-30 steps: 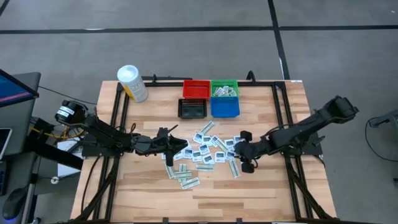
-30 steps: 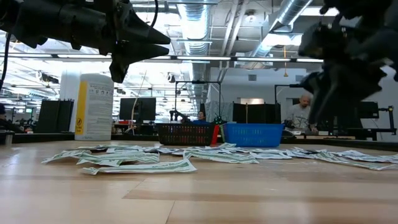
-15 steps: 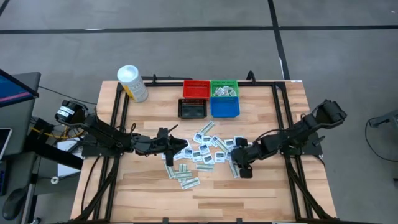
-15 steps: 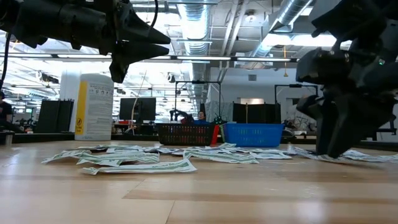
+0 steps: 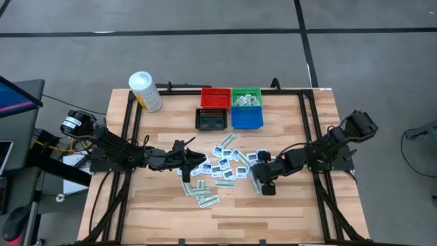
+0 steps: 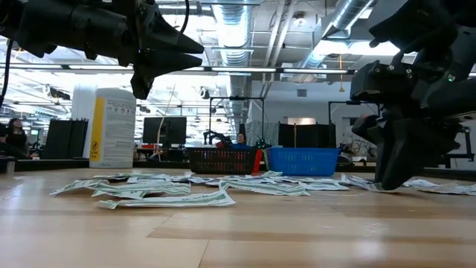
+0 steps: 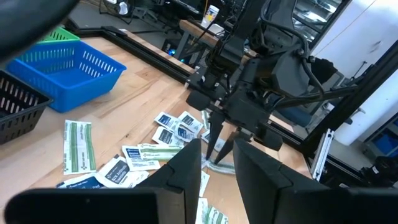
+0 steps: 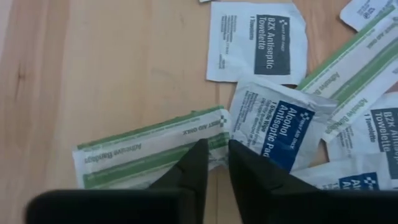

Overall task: Pick & Place First Aid Supplies
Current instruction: Put the bandage into the red basket

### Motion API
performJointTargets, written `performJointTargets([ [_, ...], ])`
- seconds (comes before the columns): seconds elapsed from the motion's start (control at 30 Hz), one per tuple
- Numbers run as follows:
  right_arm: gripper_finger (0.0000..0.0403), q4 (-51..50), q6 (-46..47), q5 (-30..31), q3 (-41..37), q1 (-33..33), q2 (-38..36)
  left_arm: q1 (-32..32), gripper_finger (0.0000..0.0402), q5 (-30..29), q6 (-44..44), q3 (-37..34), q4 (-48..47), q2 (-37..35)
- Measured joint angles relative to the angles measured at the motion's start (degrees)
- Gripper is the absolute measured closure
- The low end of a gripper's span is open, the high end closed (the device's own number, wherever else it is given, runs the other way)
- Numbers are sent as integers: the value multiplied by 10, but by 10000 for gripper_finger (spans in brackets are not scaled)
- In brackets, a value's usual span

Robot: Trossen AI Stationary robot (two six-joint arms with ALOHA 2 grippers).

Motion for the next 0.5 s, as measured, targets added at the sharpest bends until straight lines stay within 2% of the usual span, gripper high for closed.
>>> performJointTargets([
  [0.17, 395, -7, -2, -14, 2, -1, -15, 0, 307, 0, 0, 0, -2, 0],
  [0.5, 400, -90, -70, 3, 59, -21, -92, 0, 307, 0, -2, 0, -2, 0],
])
